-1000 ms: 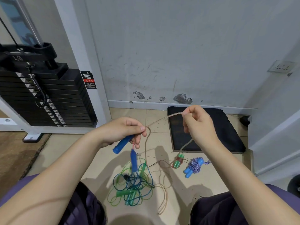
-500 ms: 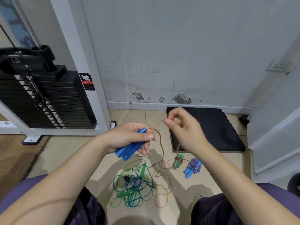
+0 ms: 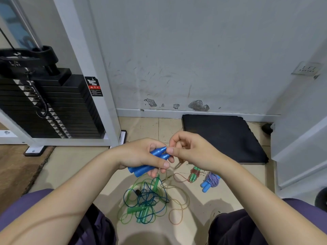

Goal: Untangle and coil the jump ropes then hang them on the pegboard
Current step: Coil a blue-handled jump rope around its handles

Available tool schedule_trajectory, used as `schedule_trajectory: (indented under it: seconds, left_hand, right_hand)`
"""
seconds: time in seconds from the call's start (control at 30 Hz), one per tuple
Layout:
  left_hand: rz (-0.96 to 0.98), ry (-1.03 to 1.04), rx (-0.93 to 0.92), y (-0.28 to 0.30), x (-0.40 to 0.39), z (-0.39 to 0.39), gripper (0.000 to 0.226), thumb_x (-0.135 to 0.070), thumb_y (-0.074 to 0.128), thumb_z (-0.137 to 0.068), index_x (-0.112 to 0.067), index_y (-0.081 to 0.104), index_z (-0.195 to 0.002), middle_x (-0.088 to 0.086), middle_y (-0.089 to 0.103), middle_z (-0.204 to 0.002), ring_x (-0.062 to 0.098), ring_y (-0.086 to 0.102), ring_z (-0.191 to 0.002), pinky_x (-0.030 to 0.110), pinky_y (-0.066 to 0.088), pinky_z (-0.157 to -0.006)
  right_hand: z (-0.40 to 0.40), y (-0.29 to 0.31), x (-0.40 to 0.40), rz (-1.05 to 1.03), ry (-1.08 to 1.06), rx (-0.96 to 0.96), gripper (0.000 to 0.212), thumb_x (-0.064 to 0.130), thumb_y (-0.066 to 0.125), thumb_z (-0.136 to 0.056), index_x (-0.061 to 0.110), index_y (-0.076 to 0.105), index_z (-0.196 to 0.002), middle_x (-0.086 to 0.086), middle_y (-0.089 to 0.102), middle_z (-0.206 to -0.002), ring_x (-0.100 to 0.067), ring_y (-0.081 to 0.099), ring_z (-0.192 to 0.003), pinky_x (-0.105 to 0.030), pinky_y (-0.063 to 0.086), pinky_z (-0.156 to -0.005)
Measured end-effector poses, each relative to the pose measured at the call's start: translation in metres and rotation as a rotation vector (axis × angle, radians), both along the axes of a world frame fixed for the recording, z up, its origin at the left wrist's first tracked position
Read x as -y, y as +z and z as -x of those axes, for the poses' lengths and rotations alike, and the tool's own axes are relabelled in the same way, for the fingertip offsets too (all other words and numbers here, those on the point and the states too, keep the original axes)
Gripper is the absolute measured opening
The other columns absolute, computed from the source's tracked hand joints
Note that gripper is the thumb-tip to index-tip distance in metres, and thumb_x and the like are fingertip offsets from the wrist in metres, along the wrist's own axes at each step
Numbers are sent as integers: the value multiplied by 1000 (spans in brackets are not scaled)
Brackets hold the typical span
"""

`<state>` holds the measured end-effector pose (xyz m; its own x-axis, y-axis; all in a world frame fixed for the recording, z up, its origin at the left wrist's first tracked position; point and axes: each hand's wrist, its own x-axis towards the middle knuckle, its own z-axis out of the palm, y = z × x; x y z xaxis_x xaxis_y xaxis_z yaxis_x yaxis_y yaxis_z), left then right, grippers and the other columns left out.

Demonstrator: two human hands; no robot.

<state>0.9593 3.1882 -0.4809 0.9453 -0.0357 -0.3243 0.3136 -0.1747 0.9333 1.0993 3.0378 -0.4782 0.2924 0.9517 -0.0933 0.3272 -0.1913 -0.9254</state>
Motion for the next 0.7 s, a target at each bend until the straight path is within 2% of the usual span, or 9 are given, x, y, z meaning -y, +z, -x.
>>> schedule_trajectory:
  seconds: [0.2, 0.33, 0.4, 0.53, 0.63, 0.7]
  left_hand:
    - [-90, 67, -43, 0, -10, 3, 22, -16, 69, -89, -3, 64, -106, 6, 68, -78, 21, 64, -63, 29, 54, -65]
    - [-92, 119, -20, 1, -11, 5, 12, -22, 71, -88, -11, 66, -90, 8, 66, -73, 20, 59, -57, 28, 49, -55]
    - [-90, 96, -30, 3, -9, 6, 16, -27, 71, -88, -13, 66, -84, 7, 63, -68, 17, 53, -50, 26, 44, -52]
    - [-116, 89, -63, 7, -10, 7, 33, -37, 69, -87, -4, 68, -94, 6, 60, -62, 15, 45, -45, 25, 40, -54]
    - [-113, 116, -25, 10, -13, 10, 28, -36, 66, -89, -8, 67, -88, 6, 58, -61, 14, 42, -43, 26, 37, -54]
    - [-51, 213, 43, 11, -16, 10, 28, -33, 64, -89, -6, 65, -87, 5, 54, -58, 12, 38, -40, 23, 32, -48]
  right_hand:
    - [-15, 6, 3, -45, -121, -8, 10, 13, 69, -90, 10, 61, -85, 2, 53, -62, -10, 42, -51, -22, 36, -50]
    - [-23, 8, 8, -27, -104, -81, 8, 9, 62, -93, 7, 57, -88, -3, 60, -64, -15, 48, -55, -28, 39, -56]
    - [-24, 8, 9, 2, -60, -90, 7, 10, 60, -95, 6, 57, -90, -4, 61, -65, -16, 51, -57, -29, 43, -61]
    - [-24, 9, 10, 26, -6, -138, 6, 10, 57, -96, 6, 55, -93, -7, 61, -67, -18, 52, -57, -33, 46, -65]
    - [-26, 10, 10, 11, -5, -160, 12, 15, 58, -97, 3, 55, -95, -11, 59, -66, -20, 50, -54, -31, 45, -60]
    - [-30, 11, 9, -11, -61, -162, 20, 21, 59, -96, 1, 55, -96, -12, 57, -65, -22, 48, -53, -31, 43, -59]
